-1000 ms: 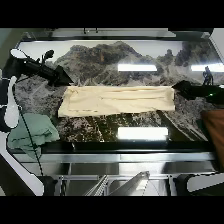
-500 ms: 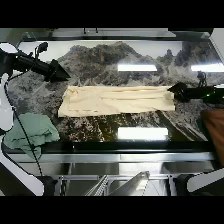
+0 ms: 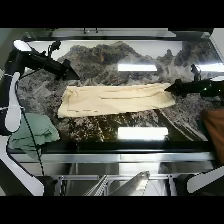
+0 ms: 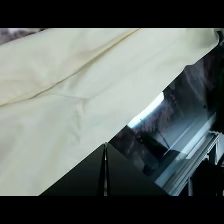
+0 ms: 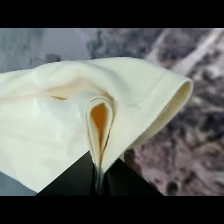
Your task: Fold the shirts.
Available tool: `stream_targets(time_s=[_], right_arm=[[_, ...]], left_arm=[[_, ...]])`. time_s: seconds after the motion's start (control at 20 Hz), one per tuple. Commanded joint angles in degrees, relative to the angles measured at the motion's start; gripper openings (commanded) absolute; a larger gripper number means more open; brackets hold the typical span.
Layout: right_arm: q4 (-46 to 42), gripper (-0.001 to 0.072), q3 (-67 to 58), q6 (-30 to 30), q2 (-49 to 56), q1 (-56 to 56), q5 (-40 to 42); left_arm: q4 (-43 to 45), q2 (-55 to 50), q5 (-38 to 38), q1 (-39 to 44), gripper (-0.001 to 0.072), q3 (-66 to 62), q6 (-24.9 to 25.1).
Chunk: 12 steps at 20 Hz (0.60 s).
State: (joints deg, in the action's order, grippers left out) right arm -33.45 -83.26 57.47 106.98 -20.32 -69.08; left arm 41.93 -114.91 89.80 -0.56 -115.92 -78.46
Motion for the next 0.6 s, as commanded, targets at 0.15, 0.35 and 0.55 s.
stream_targets(time_s=[0.15, 0.35, 0.55], right_arm=[[4.33, 0.0014, -8.57, 5.62, -4.79, 2.05, -7.15], [11.43, 0.0015, -9.35, 7.13, -10.05, 5.38, -9.27], [14.67, 0.0015, -9.35, 9.42, -13.79, 10.21, -10.51]], left_arm=[[0.00, -6.36, -13.51, 15.63, 0.0019, 0.00, -0.04], [0.52, -11.67, -23.80, 25.35, 0.0008, 0.00, -0.26], [0.46, -14.80, -32.72, 28.92, 0.0008, 0.00, -3.30]])
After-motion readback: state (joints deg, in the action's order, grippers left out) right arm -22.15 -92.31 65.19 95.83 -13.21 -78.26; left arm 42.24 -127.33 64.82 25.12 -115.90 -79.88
